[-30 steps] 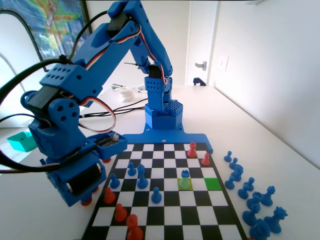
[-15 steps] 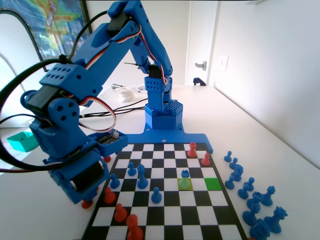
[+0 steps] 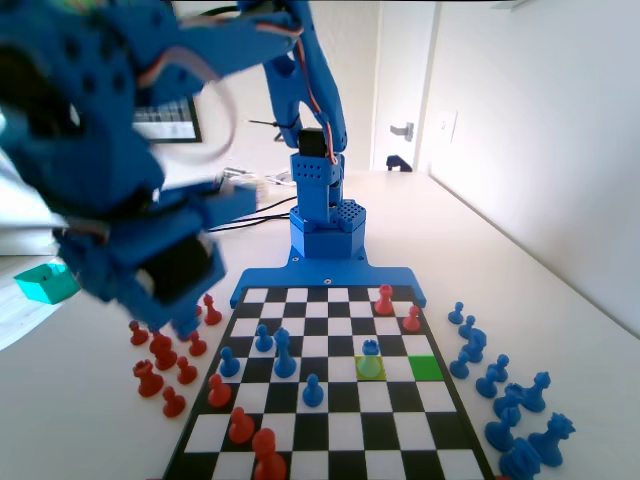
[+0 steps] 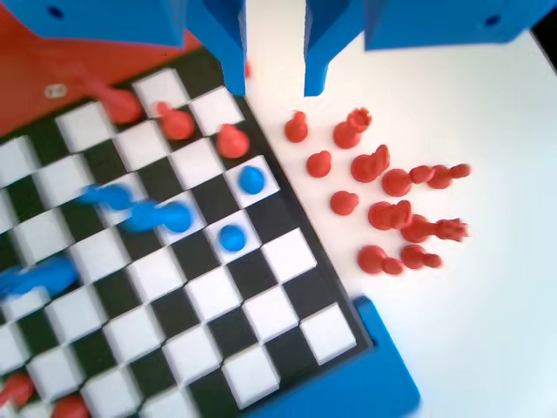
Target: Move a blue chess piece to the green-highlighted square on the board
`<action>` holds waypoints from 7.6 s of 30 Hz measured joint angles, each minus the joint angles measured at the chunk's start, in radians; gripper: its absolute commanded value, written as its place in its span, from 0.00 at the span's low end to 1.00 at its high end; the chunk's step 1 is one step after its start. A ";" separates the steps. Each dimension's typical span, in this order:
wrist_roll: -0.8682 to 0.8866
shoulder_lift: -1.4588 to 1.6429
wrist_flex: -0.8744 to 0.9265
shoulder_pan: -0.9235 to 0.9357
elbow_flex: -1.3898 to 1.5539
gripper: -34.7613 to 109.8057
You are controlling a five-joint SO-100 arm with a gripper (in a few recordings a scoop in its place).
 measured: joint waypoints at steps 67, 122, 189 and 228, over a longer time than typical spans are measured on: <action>0.031 0.218 -0.799 -0.557 0.793 0.33; 0.265 0.172 -0.627 -0.790 0.594 0.25; 0.055 0.953 -0.143 -0.660 0.528 0.25; -0.247 1.850 0.141 -0.449 0.937 0.25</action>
